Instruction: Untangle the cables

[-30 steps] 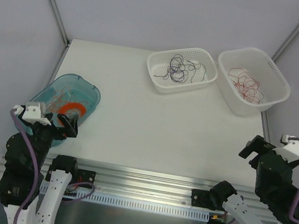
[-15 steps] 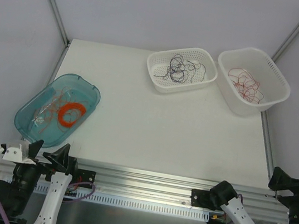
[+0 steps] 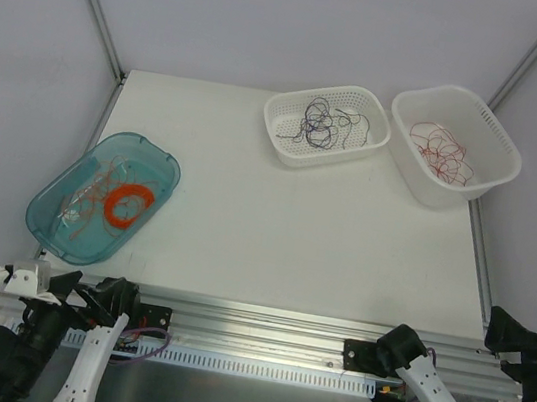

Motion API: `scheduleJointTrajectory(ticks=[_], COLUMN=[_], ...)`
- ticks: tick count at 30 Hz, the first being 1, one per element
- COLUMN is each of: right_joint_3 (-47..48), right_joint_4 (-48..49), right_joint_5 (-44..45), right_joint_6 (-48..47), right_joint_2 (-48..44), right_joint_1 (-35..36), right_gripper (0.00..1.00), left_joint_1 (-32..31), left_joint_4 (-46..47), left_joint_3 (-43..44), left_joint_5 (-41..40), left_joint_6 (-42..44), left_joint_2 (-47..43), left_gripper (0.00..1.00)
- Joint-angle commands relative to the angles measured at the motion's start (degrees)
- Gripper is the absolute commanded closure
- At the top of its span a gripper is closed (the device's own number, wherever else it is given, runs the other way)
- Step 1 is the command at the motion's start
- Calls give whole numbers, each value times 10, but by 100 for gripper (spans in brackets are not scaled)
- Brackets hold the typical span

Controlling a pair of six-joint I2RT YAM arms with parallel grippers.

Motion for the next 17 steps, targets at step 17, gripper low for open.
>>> scheduleJointTrajectory(ticks=[17], right_joint_3=[0], right_joint_4=[-163], right_joint_5=[-23], right_joint_6=[19], right_joint_2=[-53], right_joint_1=[2], right_gripper=[3], left_joint_1=[-14], left_joint_4=[-49], left_joint_3=[-6], left_joint_5=[-7], left_joint_6=[-19], left_joint_2=[-91], left_gripper=[1])
